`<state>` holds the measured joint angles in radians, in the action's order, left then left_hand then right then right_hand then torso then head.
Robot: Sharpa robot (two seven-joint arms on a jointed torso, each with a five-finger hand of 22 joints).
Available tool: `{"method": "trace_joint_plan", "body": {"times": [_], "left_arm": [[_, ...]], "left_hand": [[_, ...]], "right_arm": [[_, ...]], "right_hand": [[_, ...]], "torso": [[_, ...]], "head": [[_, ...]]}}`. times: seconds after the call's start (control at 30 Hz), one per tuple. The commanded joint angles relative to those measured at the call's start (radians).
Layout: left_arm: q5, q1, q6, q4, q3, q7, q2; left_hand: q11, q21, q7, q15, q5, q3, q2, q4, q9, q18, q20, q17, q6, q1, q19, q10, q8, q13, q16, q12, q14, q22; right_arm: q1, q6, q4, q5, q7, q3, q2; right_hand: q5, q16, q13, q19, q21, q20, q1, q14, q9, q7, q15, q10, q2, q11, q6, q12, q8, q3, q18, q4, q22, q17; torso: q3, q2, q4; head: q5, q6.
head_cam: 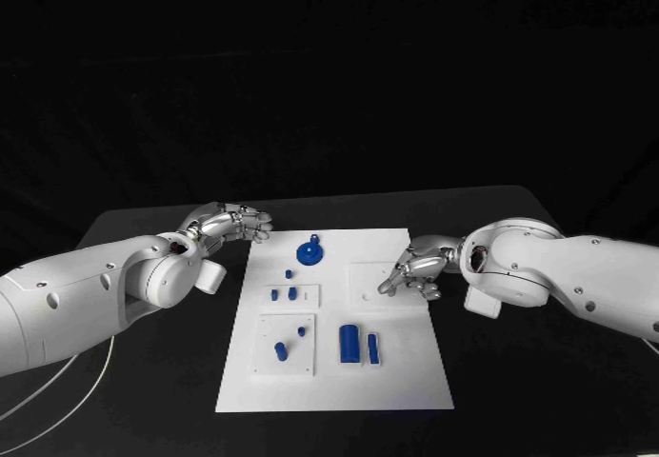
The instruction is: Assemble the parts on the task board
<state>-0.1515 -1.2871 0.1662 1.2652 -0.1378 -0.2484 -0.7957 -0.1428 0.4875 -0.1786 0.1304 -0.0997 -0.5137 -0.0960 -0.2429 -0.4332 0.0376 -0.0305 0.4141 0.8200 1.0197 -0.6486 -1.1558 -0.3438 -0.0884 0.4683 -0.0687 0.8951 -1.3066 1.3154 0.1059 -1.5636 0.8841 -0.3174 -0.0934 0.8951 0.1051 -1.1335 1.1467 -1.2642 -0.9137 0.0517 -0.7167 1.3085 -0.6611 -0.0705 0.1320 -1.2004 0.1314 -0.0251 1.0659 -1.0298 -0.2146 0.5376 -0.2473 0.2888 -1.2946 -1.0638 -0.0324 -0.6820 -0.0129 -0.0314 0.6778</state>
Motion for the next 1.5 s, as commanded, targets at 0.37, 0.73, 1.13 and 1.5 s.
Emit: {"method": "trace_joint_plan", "body": {"times": [0.37, 0.73, 1.13, 1.5], "left_arm": [[0.037, -0.047, 0.080, -0.021, 0.003, -0.070, 0.006], [0.090, -0.085, 0.092, -0.061, 0.004, -0.100, 0.022], [0.088, -0.082, 0.083, -0.088, 0.003, -0.091, 0.059], [0.104, -0.001, 0.215, 0.012, 0.038, -0.137, 0.048]], "left_hand": [[0.002, -0.006, 0.003, 0.002, 0.001, -0.005, 0.000, -0.010, 0.001, 0.018, -0.001, 0.007, -0.003, 0.012, -0.008, -0.001, -0.006, 0.000, -0.007, -0.003, 0.008, -0.004], [-0.012, -0.038, 0.002, 0.021, 0.000, -0.010, 0.003, -0.021, 0.005, 0.010, -0.019, 0.006, -0.012, 0.023, 0.027, 0.039, -0.004, 0.014, -0.051, 0.005, -0.039, -0.006], [0.143, -0.488, 0.179, -0.130, 0.100, 0.514, 0.096, 0.243, 0.433, -0.038, 0.030, -0.414, -0.820, -0.295, 0.649, 0.400, 0.344, 0.088, -0.468, 0.069, -0.895, 0.391], [0.143, -0.488, 0.179, -0.130, 0.100, 0.514, 0.096, 0.243, 0.433, -0.038, 0.030, -0.414, -0.820, -1.020, 0.649, 1.156, 0.344, 0.088, -0.468, 0.069, -0.895, 1.307]], "right_arm": [[0.027, -0.144, 0.274, -0.286, 0.348, 0.004, -0.093], [-0.005, -0.180, 0.515, -0.440, 0.517, 0.044, -0.213], [-0.053, -0.181, 0.617, -0.446, 0.516, 0.086, -0.265], [-0.094, -0.313, 0.498, -0.529, 0.577, 0.088, -0.237]], "right_hand": [[0.118, 0.207, -0.103, 0.192, 0.189, -0.055, -0.060, -0.168, 0.008, -0.067, -0.057, 0.166, -0.037, 0.053, -0.128, 0.152, 0.045, -0.065, 0.001, 0.003, 0.081, 0.103], [0.158, 0.731, -0.660, 0.623, 0.596, -0.214, -0.178, -0.477, 0.043, -0.128, -0.279, 0.379, -0.077, 0.186, -0.279, 0.643, 0.083, -0.074, 0.092, 0.002, 0.303, 0.457], [-0.105, 1.133, -1.147, 1.264, 0.914, -0.052, 0.717, -1.309, 0.661, 0.070, -0.132, 1.200, -0.131, 0.025, -1.066, 1.030, 0.215, -0.538, 0.247, -0.289, 1.295, 1.064], [-0.105, 1.133, -1.147, 1.264, 0.914, -0.052, 0.717, -1.309, 0.661, 0.070, -0.132, 1.200, -0.131, 0.025, -1.066, 1.030, 0.215, -0.538, 0.247, -0.289, 1.295, 1.064]], "torso": [[0.0067, 0.010, 0.0024], [0.0157, 0.024, 0.0066], [0.0134, 0.026, 0.0053], [0.0245, 0.091, 0.0098]], "head": [[0.006, -0.084], [0.014, -0.121], [0.027, -0.144], [0.030, -0.105]]}}
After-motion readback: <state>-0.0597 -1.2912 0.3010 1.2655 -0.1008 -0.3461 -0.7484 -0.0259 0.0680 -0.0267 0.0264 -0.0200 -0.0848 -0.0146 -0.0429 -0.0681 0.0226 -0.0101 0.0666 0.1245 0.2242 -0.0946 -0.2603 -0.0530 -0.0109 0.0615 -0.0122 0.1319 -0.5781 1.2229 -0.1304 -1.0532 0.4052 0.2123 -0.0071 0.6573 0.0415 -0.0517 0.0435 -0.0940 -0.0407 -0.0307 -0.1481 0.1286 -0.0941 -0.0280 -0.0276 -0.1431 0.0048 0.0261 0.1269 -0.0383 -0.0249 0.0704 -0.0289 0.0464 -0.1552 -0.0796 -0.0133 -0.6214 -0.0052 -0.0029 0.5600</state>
